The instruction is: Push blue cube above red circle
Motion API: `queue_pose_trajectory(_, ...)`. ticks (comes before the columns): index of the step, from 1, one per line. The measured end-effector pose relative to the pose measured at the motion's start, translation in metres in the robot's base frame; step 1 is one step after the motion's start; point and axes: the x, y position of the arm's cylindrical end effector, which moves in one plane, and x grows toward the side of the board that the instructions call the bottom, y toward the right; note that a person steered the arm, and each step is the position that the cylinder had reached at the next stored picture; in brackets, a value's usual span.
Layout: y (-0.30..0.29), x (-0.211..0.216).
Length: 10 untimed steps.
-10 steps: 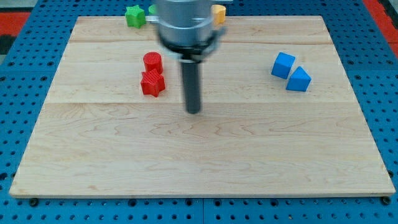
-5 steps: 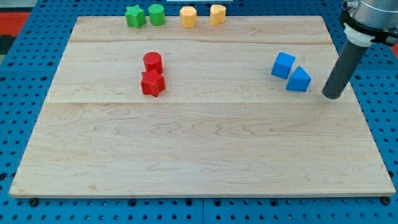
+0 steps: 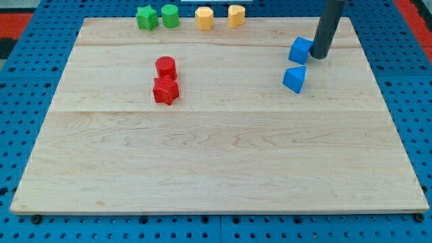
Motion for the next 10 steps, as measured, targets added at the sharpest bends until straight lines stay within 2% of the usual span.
queue_pose_trajectory(1, -0.046, -0.007)
queue_pose_trajectory(2, -0.132, -0.010)
queue_pose_trajectory(3, -0.141, -0.064)
queue_pose_trajectory(4, -0.182, -0.060)
queue_pose_trajectory(5, -0.203, -0.030)
queue_pose_trajectory(6, -0.164, -0.051)
queue_pose_trajectory(7, -0.102, -0.028)
queue_pose_trajectory(8, -0.144, 0.015)
queue_pose_trajectory(9, -0.208, 0.022)
queue_pose_trajectory(10, -0.228, 0.000)
